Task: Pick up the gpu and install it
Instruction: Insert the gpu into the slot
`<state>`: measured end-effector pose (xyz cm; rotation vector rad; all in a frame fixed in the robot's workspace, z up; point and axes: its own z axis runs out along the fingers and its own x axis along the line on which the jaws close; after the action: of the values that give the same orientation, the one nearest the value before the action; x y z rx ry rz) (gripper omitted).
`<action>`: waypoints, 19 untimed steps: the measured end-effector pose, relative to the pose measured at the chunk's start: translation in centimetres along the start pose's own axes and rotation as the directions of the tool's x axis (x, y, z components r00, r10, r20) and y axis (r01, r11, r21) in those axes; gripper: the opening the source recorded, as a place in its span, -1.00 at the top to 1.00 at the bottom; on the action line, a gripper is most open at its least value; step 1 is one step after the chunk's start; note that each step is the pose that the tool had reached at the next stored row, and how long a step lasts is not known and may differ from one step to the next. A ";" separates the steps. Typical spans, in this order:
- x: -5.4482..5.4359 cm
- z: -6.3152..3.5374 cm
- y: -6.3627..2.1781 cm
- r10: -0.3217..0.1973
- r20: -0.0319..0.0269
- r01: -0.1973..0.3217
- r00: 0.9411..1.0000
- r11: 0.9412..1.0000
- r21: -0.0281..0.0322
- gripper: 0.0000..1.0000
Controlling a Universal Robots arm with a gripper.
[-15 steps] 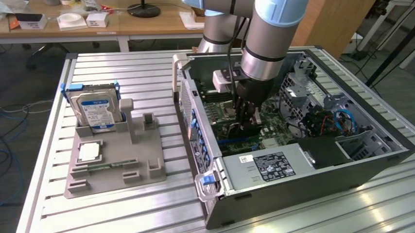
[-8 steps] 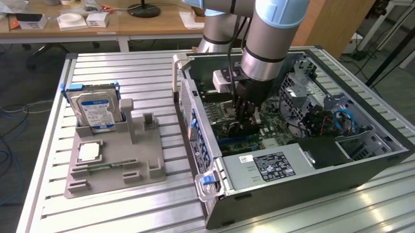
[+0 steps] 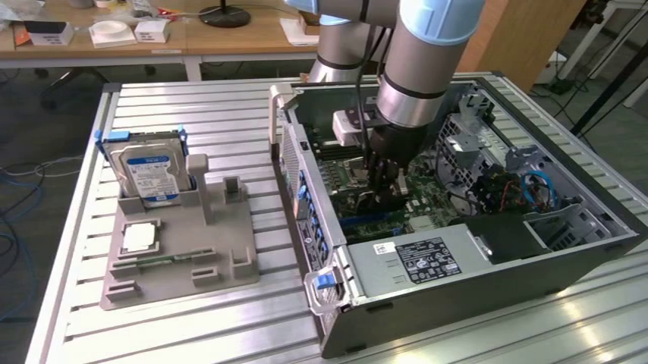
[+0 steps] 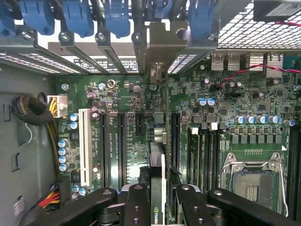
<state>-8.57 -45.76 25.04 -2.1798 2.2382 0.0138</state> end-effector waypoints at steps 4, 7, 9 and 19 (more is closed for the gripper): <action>0.1 0.00 0.00 0.000 -0.003 0.000 1.000 1.000 0.000 0.47; 0.2 -0.01 0.00 0.000 -0.005 0.000 1.000 1.000 0.000 0.47; 0.2 -0.01 0.00 0.000 -0.005 0.000 1.000 1.000 0.000 0.47; 0.2 0.19 0.00 0.000 -0.005 0.000 1.000 1.000 0.001 0.47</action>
<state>-8.57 -45.93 24.86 -2.1821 2.2403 0.0068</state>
